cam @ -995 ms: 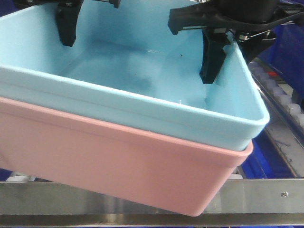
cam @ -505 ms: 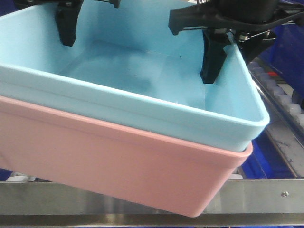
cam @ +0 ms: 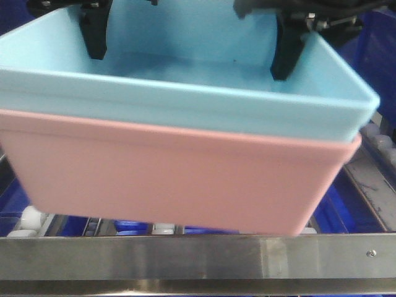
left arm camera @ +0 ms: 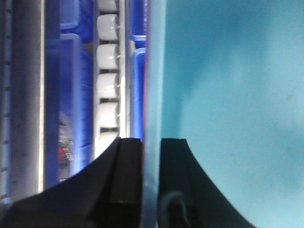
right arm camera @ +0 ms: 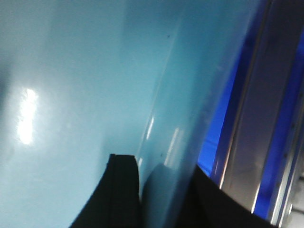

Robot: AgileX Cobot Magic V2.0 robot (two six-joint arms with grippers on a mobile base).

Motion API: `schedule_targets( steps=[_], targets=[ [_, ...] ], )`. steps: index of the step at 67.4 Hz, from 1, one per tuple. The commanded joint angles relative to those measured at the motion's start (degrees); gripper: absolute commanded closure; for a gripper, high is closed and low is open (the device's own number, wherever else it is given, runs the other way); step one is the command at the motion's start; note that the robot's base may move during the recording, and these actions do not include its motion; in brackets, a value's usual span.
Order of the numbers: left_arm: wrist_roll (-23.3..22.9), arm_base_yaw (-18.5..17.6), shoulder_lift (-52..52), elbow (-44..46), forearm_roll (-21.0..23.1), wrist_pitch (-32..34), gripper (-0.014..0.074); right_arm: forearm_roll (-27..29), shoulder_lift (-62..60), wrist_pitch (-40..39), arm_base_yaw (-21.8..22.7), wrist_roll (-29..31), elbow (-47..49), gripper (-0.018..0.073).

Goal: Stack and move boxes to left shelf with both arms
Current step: 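Lower the stacked bins with both grippers onto the roller-track shelf, then push the bins farther onto the rollers, then open both grippers and lift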

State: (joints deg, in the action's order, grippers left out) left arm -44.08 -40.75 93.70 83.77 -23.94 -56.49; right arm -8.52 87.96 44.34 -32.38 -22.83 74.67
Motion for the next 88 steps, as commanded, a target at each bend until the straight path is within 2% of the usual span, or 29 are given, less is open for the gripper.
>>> schedule_targets(
  steps=[1, 18, 32, 59, 88],
  targets=[
    [0.1, 1.6, -2.3, 2.5, 1.3, 9.2, 0.0605, 2.9, -1.8, -8.0, 0.3, 3.6, 6.3, 0.0503],
    [0.1, 7.0, -1.6, 2.5, 0.2, 16.6, 0.0605, 2.9, 6.2, -5.8, 0.4, 5.2, 17.6, 0.0503],
    [0.1, 9.7, 2.3, 2.5, -0.3, 17.9, 0.0605, 2.9, 11.3, -7.1, 0.4, 5.2, 18.5, 0.0503],
    [0.1, 9.8, 10.4, 2.5, -0.3, 17.1, 0.0605, 1.0, 16.0, -7.0, 0.4, 5.2, 18.4, 0.0503],
    [0.1, 9.8, 11.5, 2.5, -0.2, 15.3, 0.0596, 1.0, 16.7, -6.2, 0.4, 5.2, 18.4, 0.0495]
  ],
)
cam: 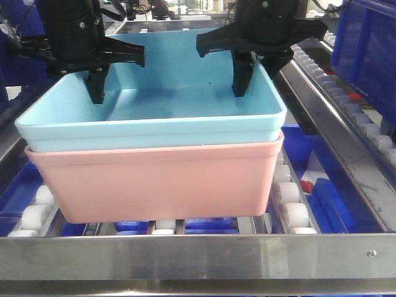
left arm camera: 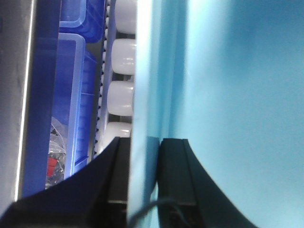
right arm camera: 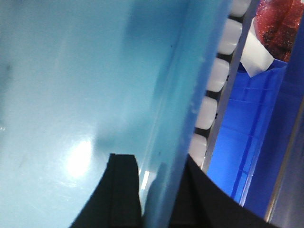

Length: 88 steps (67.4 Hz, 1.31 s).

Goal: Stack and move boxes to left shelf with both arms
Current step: 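Push the bins farther onto the rollers, then open both grippers and lift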

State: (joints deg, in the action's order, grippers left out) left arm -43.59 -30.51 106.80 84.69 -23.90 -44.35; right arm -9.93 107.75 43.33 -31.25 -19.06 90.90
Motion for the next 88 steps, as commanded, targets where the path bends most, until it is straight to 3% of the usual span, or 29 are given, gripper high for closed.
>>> schedule_targets(
  steps=[1, 7, 12, 22, 28, 37, 47, 70, 88],
  targets=[
    [-0.4, -0.4, -1.6, 1.5, -0.2, 3.0, 0.0593, 2.4, -3.1, -5.1, -0.7, 1.5, 2.2, 0.0489],
    [-0.4, -0.4, -1.6, 1.5, 0.0, 2.2, 0.0556, 2.4, -3.1, -4.6, -0.7, 1.5, 2.2, 0.0417],
    [-0.4, -0.4, -1.6, 1.5, 0.3, 1.8, 0.0508, 2.4, -3.1, -4.1, -0.7, 1.5, 2.2, 0.0304],
    [-0.4, -0.4, -1.7, 1.5, 0.8, 1.1, 0.0374, 2.3, -3.1, -3.9, -0.7, 1.5, 2.2, 0.0092],
    [-0.3, -0.4, -1.7, 1.5, 0.9, 0.0, 0.0288, 2.3, -3.1, -3.8, -0.7, 1.4, 2.2, 0.0025],
    [-0.3, -0.4, -1.7, 1.9, 0.9, -2.6, 0.0171, 2.1, -3.2, -3.1, -0.7, 1.4, 2.2, 0.0018],
    [0.2, -0.4, -1.7, 4.5, 1.0, -7.6, 0.0113, 1.2, -3.8, -2.7, -0.7, 1.4, 2.2, 0.0018],
    [5.8, -1.2, -1.7, 16.1, 1.3, -24.1, 0.0116, -0.2, -7.8, -1.6, -0.7, 1.4, 2.2, 0.0018],
    [10.3, -4.5, -3.4, 18.5, 0.9, -28.7, 0.0116, -1.0, -11.6, 0.3, -0.7, 1.4, 2.2, 0.0018]
  ],
)
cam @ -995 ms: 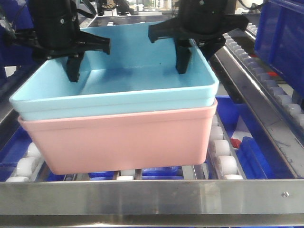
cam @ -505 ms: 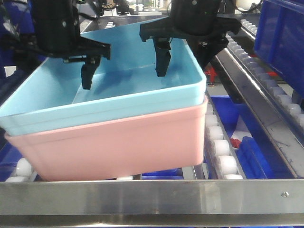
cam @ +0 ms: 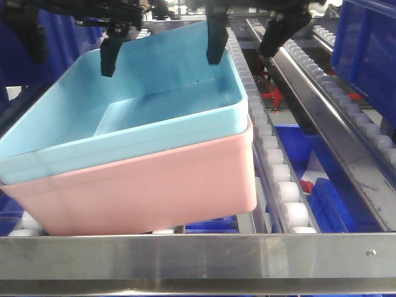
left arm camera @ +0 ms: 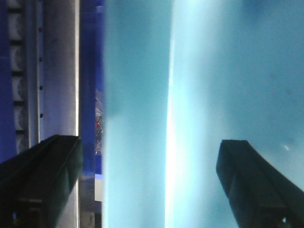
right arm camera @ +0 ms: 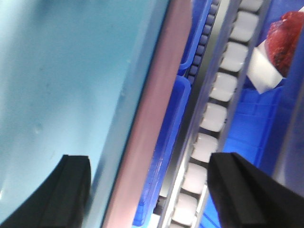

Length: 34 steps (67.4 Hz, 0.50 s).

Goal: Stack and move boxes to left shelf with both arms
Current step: 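Push the bins farther onto the rollers, then open both grippers and lift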

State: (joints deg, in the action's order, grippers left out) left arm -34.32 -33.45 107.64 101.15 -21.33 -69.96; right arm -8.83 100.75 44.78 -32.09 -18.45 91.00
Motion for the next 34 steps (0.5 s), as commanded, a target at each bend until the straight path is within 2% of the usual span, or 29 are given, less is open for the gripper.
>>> schedule_targets(
  steps=[1, 13, 16, 21, 24, 30, 34],
  targets=[
    [1.2, -1.8, -4.3, 2.0, -1.7, -3.4, 0.0116, -2.2, -4.9, -1.1, 0.1, 0.8, 2.1, 0.0019],
    [1.9, -5.1, -6.5, 1.5, -3.8, -4.7, 0.0117, -3.3, -7.4, 1.0, 0.1, 0.8, 1.8, 0.0047],
    [1.9, -5.7, -7.0, 1.1, -4.9, -4.7, 0.0118, -3.9, -8.0, 1.0, 0.1, 0.8, 1.1, 0.0093],
    [1.9, -5.8, -7.4, 0.0, -5.8, -5.3, 0.0155, -4.8, -9.2, -0.2, 0.1, 0.7, -1.2, 0.0253],
    [1.9, -5.8, -7.7, -0.7, -5.9, -5.4, 0.0201, -5.0, -10.1, -1.6, 0.1, 0.7, -3.2, 0.0351],
    [1.8, -5.8, -7.8, -3.0, -6.0, -5.0, 0.0378, -5.2, -12.3, -6.5, 0.1, 0.6, -7.7, 0.0507],
    [1.7, -6.0, -8.2, -4.1, -6.0, -4.8, 0.0553, -5.2, -14.3, -10.0, 0.1, 0.5, -11.2, 0.05]
  ],
)
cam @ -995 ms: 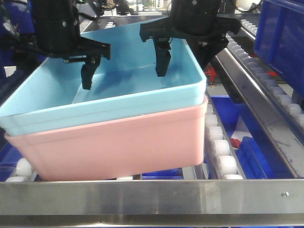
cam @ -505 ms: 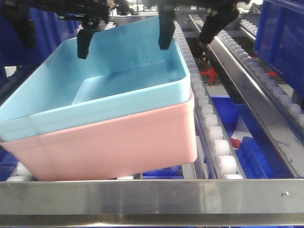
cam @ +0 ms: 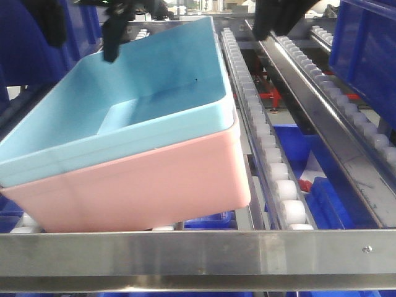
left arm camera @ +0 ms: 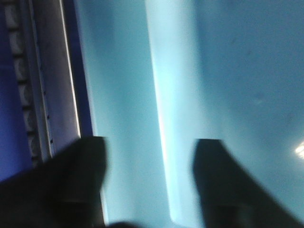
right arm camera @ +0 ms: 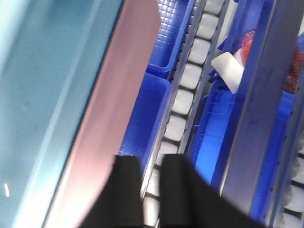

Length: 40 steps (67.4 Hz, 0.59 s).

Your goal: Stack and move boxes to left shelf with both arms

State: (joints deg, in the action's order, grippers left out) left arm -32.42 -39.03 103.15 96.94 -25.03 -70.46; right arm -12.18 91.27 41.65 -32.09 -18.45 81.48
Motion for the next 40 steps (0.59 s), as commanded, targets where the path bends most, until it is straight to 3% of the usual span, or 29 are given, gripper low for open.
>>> schedule_targets(
  steps=[1, 3, 8, 24, 40],
  targets=[
    [-0.5, -0.4, -3.9, -0.1, -2.3, -4.3, 0.0588, -1.9, -5.4, -8.1, 0.1, 0.5, -2.8, 0.0501],
    [-0.6, -0.5, -4.1, -0.4, -2.4, -4.0, 0.0621, -1.9, -6.3, -9.7, 0.1, 0.5, -4.1, 0.0504],
    [-1.1, -1.1, -5.2, -1.1, -2.5, -3.6, 0.0578, -2.3, -8.6, -13.7, 0.1, 0.5, -7.7, 0.0504],
    [-2.3, -5.3, -13.5, -5.4, -3.4, 2.2, 0.0578, -2.7, -16.9, -22.6, 0.1, 0.5, -18.4, 0.0504],
    [-6.1, -12.1, -27.6, -22.9, -10.4, 12.9, 0.0578, -2.7, -27.1, -29.0, 0.1, 0.5, -29.3, 0.0504]
  ],
)
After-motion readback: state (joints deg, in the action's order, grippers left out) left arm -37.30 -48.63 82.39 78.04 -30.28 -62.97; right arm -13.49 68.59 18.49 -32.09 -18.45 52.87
